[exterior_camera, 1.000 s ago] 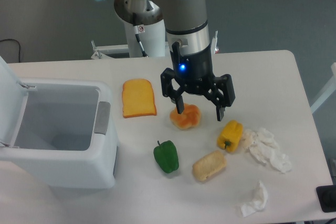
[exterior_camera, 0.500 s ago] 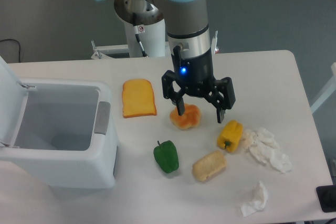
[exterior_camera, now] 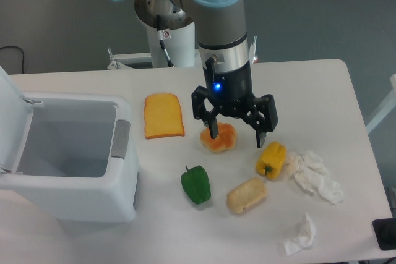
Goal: Pick up the square bread
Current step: 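Move the open gripper over toward the tan rectangular bread roll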
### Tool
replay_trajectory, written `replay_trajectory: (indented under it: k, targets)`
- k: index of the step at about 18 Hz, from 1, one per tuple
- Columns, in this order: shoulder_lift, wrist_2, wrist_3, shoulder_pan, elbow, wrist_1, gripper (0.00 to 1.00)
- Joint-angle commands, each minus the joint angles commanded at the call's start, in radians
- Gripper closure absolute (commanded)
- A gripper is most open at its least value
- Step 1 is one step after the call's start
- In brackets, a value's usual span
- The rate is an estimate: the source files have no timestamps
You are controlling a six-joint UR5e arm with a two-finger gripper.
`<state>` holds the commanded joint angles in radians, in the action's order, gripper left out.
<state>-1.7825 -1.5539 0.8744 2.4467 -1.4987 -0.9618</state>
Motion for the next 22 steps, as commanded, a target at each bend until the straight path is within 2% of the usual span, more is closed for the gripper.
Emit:
replay_trajectory:
  k: [7, 11, 18, 22]
  targets:
    - [-0.012, 0.005, 0.002, 0.0, -0.006, 0.002, 0.0]
    - [-0.066, 0.0, 0.006, 0.0, -0.006, 0.043, 0.0]
    - [-0.118, 0.009, 0.015, 0.054, 0.0, 0.044, 0.0]
    - [-0.149, 0.015, 0.147, 0.077, 0.005, 0.041, 0.0]
